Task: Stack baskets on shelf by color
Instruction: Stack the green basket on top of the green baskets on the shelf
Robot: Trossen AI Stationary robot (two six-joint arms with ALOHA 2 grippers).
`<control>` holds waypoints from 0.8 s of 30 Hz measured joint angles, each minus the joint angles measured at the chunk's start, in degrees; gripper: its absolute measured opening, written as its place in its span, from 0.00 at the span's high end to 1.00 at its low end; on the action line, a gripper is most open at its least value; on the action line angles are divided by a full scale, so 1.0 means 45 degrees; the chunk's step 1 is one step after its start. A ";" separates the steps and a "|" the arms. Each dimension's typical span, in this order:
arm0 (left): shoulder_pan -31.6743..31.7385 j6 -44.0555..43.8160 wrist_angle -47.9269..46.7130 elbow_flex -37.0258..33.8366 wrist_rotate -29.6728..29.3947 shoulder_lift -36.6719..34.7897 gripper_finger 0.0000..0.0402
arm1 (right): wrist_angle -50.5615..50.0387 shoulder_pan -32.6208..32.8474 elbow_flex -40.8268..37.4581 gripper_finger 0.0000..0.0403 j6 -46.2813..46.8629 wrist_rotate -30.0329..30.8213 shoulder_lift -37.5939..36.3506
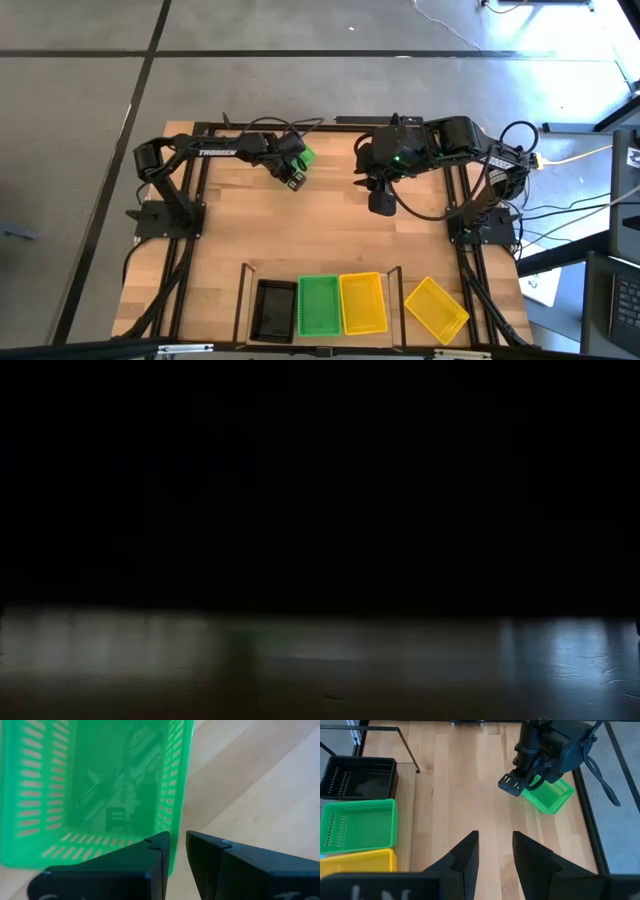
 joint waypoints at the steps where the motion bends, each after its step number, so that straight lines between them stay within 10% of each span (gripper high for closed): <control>1: 0.0000 0.0008 0.0093 0.0000 -0.0003 0.0000 0.86 | 0.0000 0.0000 0.0000 0.71 0.0000 0.0004 0.0000; 14: -0.0015 0.0951 0.0253 -0.0005 -0.0622 0.0570 0.87 | 0.0000 0.0000 0.0000 0.71 0.0394 0.0046 0.0000; 24: -0.0015 0.2514 0.0283 -0.0010 -0.0623 0.1076 0.90 | 0.0000 0.0000 0.0000 0.71 0.1045 0.3222 0.0000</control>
